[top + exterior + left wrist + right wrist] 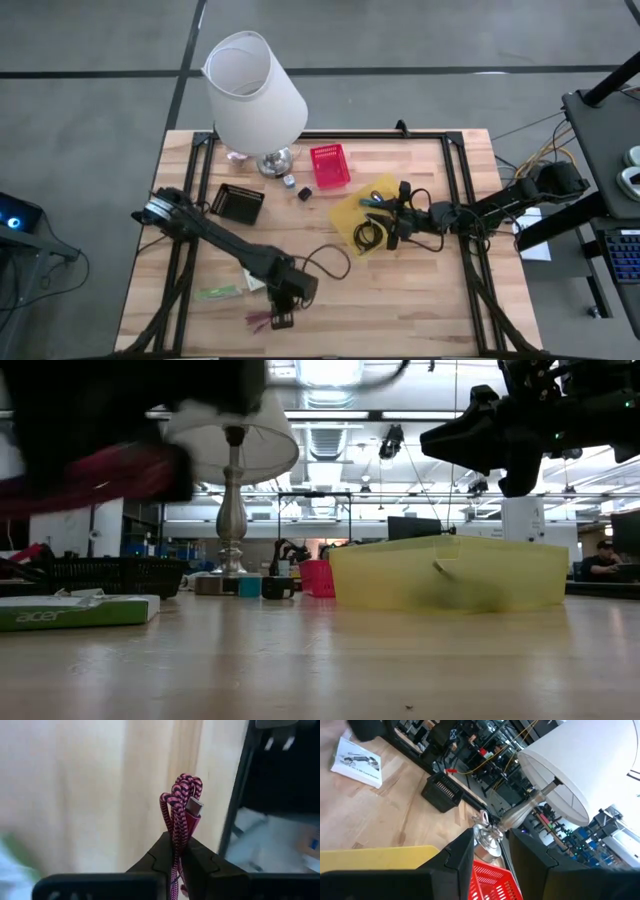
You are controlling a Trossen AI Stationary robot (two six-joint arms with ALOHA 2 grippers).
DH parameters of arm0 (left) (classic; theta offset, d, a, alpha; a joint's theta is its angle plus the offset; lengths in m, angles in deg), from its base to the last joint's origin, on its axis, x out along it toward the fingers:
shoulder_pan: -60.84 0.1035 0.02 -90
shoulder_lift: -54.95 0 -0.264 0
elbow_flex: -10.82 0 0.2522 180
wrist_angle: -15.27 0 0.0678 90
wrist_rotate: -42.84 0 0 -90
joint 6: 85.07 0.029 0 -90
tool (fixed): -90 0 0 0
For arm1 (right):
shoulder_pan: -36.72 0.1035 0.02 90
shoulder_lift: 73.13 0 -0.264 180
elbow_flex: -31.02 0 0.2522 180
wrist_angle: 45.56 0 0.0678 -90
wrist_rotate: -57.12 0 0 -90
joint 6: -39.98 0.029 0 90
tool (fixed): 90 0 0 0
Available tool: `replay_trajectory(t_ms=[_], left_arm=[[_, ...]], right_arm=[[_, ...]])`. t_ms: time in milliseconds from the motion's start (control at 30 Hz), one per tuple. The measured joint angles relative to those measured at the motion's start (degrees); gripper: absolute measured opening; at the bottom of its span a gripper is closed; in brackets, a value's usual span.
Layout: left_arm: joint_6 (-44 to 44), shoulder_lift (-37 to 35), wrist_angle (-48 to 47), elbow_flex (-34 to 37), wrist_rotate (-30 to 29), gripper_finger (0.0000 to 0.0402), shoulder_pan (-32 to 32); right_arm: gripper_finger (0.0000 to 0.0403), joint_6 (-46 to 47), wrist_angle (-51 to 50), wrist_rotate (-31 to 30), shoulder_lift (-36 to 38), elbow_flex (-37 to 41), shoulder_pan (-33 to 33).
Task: Pick and place items into bin
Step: Put the red charger cable into the yellow bin
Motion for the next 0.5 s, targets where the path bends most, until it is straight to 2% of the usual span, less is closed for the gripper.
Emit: replay_trajectory(t_ms=[100,200,267,367,500], left_arm=[[7.7,-3.1,1.1,-0.1,-8.0,0.0013,1.8],[19.6,-5.7,5.4,0.6,-18.7,0.0013,3.6],[27.1,-6.9,8.7,1.0,-23.8,0.0013,5.2],[36.7,-8.0,14.0,1.1,-27.6,0.0013,7.5],[49.9,-8.1,22.1,1.1,-27.7,0.0013,10.2]], right_arm=[[0.0111,-0.9,0.0,0.0,0.0,0.0,0.0],[0.0111,-0.8,0.0,0.0,0.0,0.0,0.0],[0.0111,-0.8,0.0,0.1,0.0,0.0,0.0],[0.0111,-0.9,0.0,0.1,0.0,0.0,0.0],[0.0111,-0.9,0.0,0.2,0.0,0.0,0.0]])
